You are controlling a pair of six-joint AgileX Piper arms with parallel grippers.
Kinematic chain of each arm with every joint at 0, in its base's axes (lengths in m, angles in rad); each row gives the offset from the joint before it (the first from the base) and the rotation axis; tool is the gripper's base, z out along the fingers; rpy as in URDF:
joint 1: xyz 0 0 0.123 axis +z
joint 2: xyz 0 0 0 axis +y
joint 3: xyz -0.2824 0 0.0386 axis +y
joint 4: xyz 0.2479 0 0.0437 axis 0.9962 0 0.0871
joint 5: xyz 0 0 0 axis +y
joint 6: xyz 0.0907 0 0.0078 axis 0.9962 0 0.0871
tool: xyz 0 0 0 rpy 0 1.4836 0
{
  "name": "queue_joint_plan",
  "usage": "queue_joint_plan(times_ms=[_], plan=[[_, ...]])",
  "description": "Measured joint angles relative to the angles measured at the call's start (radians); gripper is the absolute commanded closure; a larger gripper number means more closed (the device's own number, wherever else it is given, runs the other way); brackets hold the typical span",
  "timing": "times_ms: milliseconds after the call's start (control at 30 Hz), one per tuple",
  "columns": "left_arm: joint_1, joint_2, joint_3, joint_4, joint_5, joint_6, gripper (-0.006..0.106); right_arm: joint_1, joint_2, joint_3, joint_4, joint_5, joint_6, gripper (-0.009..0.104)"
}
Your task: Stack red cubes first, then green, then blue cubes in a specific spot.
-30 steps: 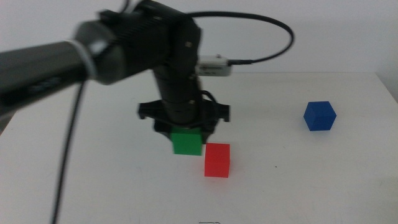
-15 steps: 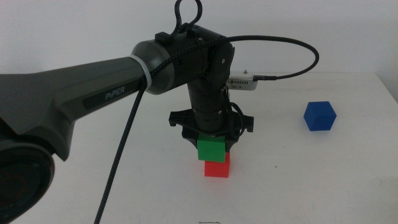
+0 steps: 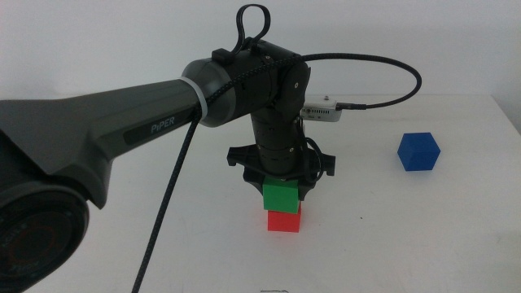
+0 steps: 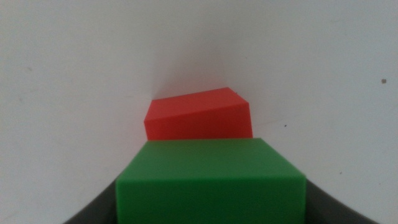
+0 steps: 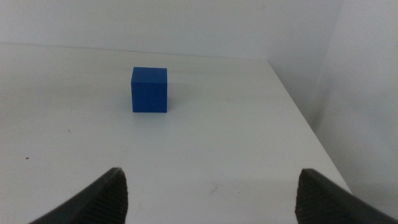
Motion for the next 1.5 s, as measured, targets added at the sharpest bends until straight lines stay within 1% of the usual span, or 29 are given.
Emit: queue_joint_plan(times_ms=[600,633,667,700,800,1133,1367,1500], plan=[[0.000,0.045,-0.039,-0.003,-0.012,-0.008,0.102,0.000,0.000,0.000,0.000,0.000,0.000,0.001],[0.000,0.045,-0.039,-0.003,-0.009,-0.012,0.100,0.000,0.000,0.000,0.000,0.000,0.000,0.001],[0.000,0.045,-0.039,-0.003,-0.009,-0.013,0.089,0.000,0.000,0.000,0.000,0.000,0.000,0.001],[0.000,0.045,-0.039,-0.003,-0.008,-0.013,0.026,0.000,0.000,0.000,0.000,0.000,0.000,0.001],[0.000,0.046,-0.039,-0.007,0.007,-0.012,0.006,0.000,0.000,0.000,0.000,0.000,0.000,0.001],[0.000,0.011,-0.037,-0.007,0.070,0.003,0.007,0.000,0.000,0.000,0.000,0.000,0.000,0.001],[0.005,-0.161,-0.037,0.014,0.133,0.073,0.007,0.000,0.000,0.000,0.000,0.000,0.000,0.001],[0.025,-0.317,-0.035,0.022,0.145,0.166,0.008,0.000,0.000,0.000,0.000,0.000,0.000,0.001]])
